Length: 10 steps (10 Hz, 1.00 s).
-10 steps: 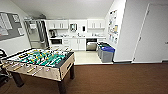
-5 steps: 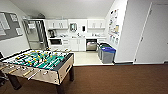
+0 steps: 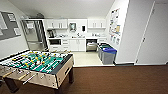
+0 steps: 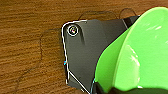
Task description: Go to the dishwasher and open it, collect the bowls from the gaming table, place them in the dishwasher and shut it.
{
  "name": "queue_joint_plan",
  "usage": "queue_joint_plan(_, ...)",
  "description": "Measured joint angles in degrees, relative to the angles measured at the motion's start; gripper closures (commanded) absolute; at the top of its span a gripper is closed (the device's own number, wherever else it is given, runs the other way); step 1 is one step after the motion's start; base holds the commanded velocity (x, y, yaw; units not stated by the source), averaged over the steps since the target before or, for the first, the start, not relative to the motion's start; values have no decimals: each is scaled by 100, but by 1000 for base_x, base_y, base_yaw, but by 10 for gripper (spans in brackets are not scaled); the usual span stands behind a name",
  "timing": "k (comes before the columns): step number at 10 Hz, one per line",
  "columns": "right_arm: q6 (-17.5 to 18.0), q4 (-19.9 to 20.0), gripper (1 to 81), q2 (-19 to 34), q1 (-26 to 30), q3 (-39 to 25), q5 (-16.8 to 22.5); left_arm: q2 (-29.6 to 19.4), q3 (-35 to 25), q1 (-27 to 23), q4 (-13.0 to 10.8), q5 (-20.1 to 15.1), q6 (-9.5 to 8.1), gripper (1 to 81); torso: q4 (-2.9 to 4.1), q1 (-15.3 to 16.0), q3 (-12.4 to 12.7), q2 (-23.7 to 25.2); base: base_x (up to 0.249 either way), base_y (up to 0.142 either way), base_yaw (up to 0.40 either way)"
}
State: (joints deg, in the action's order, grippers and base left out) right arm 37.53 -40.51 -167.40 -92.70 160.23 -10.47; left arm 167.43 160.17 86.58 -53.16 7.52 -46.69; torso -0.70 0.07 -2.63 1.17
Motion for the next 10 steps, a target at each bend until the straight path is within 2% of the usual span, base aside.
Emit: queue_joint_plan(10,-5,-4,811,-55,-29,-26,28,-39,11,22,-2,-11,0,811,0,-5,-2,0,160,0,0)
